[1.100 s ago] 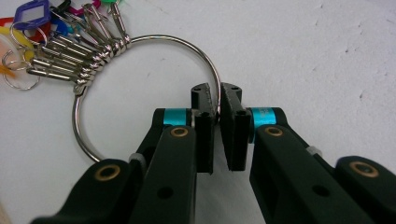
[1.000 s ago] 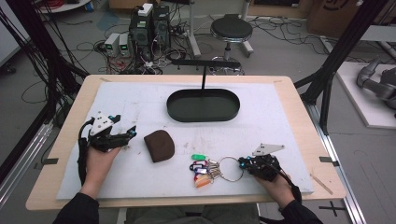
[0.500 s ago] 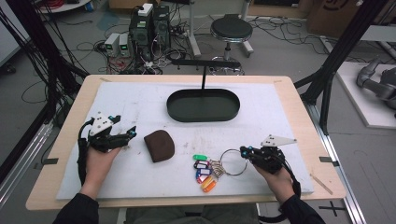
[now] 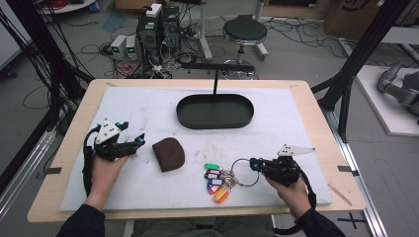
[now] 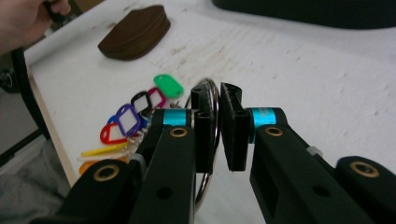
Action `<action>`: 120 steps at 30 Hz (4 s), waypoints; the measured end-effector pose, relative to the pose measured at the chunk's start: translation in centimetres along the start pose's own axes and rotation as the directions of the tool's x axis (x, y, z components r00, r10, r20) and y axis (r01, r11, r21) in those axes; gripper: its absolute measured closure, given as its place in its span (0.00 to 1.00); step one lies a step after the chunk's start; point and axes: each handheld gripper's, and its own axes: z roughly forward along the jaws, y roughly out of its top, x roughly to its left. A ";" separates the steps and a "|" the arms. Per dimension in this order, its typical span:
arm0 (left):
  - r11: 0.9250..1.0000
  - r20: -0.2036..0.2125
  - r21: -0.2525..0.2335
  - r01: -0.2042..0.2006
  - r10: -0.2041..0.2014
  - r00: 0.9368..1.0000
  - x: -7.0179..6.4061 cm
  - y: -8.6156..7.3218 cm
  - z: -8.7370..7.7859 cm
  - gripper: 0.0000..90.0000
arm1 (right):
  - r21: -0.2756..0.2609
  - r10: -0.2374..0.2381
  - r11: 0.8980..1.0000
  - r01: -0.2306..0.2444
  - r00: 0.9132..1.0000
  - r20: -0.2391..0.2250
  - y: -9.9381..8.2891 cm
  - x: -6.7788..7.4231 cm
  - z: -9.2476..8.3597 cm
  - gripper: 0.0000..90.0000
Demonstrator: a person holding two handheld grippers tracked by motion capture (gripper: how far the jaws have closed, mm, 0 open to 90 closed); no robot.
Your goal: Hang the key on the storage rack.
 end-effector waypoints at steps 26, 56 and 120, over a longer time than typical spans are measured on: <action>1.000 0.012 -0.012 0.001 0.000 1.000 -0.1 0.1 -0.2 0.30 | -0.082 -0.136 0.987 0.138 0.990 0.025 5.5 0.9 -2.8 0.98; 1.000 0.032 -0.011 0.004 -0.004 0.999 -0.1 0.0 -0.2 0.30 | -0.154 -0.273 0.947 0.282 0.959 0.075 14.3 -0.5 -3.8 0.98; 1.000 0.060 0.005 0.018 -0.018 0.998 0.1 -0.2 0.1 0.30 | -0.121 -0.145 0.975 0.187 0.946 0.290 21.6 -10.8 4.9 0.98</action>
